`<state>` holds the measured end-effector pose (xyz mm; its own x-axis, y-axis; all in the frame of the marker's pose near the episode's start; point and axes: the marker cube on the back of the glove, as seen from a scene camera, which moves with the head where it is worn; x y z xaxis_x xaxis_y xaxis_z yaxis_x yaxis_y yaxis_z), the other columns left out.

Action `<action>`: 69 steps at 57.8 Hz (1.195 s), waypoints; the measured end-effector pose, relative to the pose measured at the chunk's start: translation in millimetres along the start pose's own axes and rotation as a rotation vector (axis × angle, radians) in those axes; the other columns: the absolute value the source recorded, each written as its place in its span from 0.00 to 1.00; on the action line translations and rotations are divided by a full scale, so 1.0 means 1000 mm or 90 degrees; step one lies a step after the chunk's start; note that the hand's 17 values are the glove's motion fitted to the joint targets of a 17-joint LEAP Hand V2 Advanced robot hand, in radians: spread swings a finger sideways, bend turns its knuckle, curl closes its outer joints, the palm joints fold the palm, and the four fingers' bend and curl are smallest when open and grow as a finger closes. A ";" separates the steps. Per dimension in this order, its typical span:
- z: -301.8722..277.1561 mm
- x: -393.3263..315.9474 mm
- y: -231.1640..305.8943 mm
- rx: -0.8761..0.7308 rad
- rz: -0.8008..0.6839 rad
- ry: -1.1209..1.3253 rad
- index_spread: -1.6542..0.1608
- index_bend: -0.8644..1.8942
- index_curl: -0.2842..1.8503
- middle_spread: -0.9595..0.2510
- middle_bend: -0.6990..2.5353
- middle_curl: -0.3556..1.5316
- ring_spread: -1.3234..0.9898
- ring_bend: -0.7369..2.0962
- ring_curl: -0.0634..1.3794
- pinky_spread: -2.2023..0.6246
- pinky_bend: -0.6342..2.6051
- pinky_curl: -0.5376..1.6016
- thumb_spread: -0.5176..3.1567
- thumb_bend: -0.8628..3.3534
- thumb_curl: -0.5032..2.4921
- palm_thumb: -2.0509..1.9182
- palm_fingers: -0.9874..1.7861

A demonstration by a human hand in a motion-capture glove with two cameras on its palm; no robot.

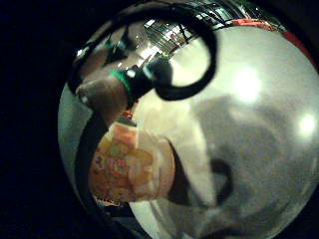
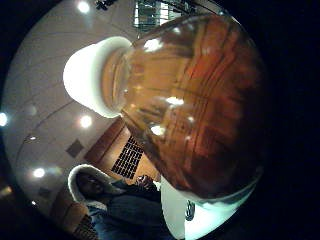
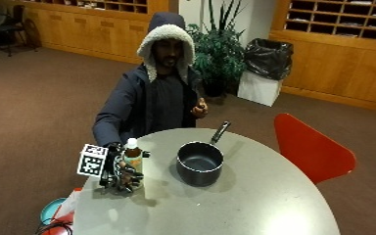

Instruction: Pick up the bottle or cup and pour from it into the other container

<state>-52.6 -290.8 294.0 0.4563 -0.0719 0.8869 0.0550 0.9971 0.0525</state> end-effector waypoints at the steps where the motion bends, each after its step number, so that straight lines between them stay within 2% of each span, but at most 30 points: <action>1: 0.001 0.000 -0.001 0.001 -0.001 -0.005 0.77 0.35 0.23 0.78 0.32 0.37 0.62 0.43 0.24 0.90 0.34 0.41 0.34 0.21 0.30 0.68 0.62; 7: 0.006 0.004 0.000 0.001 -0.004 -0.030 0.75 0.35 0.23 0.67 0.34 0.39 0.56 0.47 0.28 0.88 0.31 0.40 0.34 0.22 0.31 0.73 0.72; 12: 0.007 0.004 -0.001 -0.004 -0.003 -0.042 0.75 0.34 0.23 0.62 0.35 0.40 0.52 0.48 0.29 0.86 0.30 0.40 0.33 0.21 0.32 0.75 0.74; 26: 0.004 -0.009 0.009 -0.019 -0.017 -0.010 0.74 0.35 0.24 0.60 0.35 0.41 0.49 0.48 0.31 0.80 0.31 0.42 0.32 0.20 0.32 0.77 0.76; 35: -0.002 -0.064 0.008 -0.022 -0.027 0.048 0.75 0.35 0.24 0.60 0.35 0.41 0.49 0.48 0.31 0.79 0.31 0.42 0.32 0.20 0.33 0.78 0.76; 40: -0.002 -0.102 0.003 -0.003 -0.119 0.128 0.75 0.35 0.24 0.60 0.35 0.41 0.49 0.48 0.32 0.79 0.31 0.42 0.32 0.20 0.33 0.78 0.76; 47: 0.007 -0.161 0.005 -0.061 -0.068 0.303 0.75 0.34 0.24 0.60 0.35 0.42 0.49 0.48 0.32 0.78 0.31 0.42 0.31 0.20 0.33 0.78 0.76; 52: 0.024 -0.189 0.002 -0.026 -0.094 0.437 0.75 0.34 0.23 0.59 0.35 0.42 0.49 0.48 0.32 0.78 0.31 0.42 0.31 0.20 0.33 0.78 0.76; 59: 0.047 -0.214 0.004 -0.108 -0.198 0.603 0.75 0.35 0.23 0.59 0.35 0.42 0.49 0.47 0.32 0.78 0.31 0.42 0.31 0.20 0.33 0.78 0.76; 69: 0.093 -0.231 -0.005 -0.207 -0.247 0.787 0.75 0.35 0.24 0.59 0.35 0.42 0.49 0.47 0.32 0.78 0.31 0.42 0.31 0.20 0.33 0.78 0.76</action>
<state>-240.8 -277.2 131.4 0.8528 -0.4953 -0.1654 0.4928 0.8682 -0.0590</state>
